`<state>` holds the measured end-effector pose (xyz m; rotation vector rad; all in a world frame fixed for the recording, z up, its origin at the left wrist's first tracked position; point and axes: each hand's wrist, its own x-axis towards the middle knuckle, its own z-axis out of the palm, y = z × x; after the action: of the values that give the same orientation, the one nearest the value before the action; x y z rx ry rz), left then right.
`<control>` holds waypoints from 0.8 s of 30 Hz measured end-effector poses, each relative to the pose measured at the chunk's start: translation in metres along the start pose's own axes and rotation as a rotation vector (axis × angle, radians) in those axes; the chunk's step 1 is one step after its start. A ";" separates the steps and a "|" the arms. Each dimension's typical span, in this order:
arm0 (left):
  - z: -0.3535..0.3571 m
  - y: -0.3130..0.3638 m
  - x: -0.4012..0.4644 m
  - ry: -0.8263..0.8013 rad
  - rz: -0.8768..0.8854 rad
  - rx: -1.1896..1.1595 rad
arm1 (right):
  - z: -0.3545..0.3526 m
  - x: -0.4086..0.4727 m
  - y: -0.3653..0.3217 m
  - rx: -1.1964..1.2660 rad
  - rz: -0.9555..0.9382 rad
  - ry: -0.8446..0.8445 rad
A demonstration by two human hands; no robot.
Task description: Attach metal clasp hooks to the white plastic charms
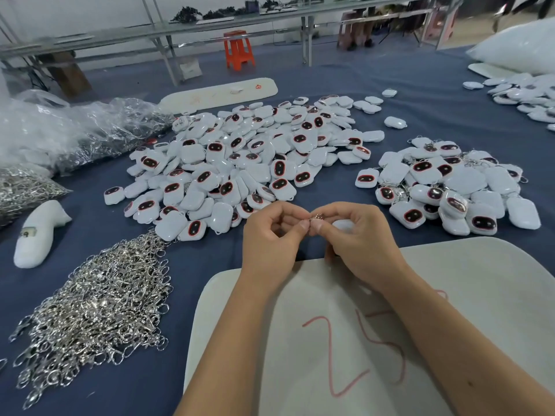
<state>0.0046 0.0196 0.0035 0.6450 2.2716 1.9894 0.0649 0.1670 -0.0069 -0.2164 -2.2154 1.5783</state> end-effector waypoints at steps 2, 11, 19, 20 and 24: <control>0.000 -0.001 0.000 0.013 -0.011 0.008 | 0.003 0.000 0.000 -0.042 0.008 0.034; -0.002 0.002 0.001 0.034 -0.058 0.001 | 0.002 0.001 -0.001 -0.067 0.074 0.039; 0.004 -0.004 0.001 0.076 0.019 0.127 | 0.000 0.000 -0.001 -0.007 0.058 0.176; 0.004 -0.005 0.000 0.080 0.045 0.147 | 0.000 0.000 -0.001 -0.019 0.044 0.189; 0.004 -0.006 0.000 0.101 0.162 0.177 | 0.003 -0.002 -0.001 -0.113 -0.055 0.177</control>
<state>0.0045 0.0231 -0.0031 0.7845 2.5532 1.9436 0.0656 0.1635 -0.0070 -0.3127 -2.1557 1.3520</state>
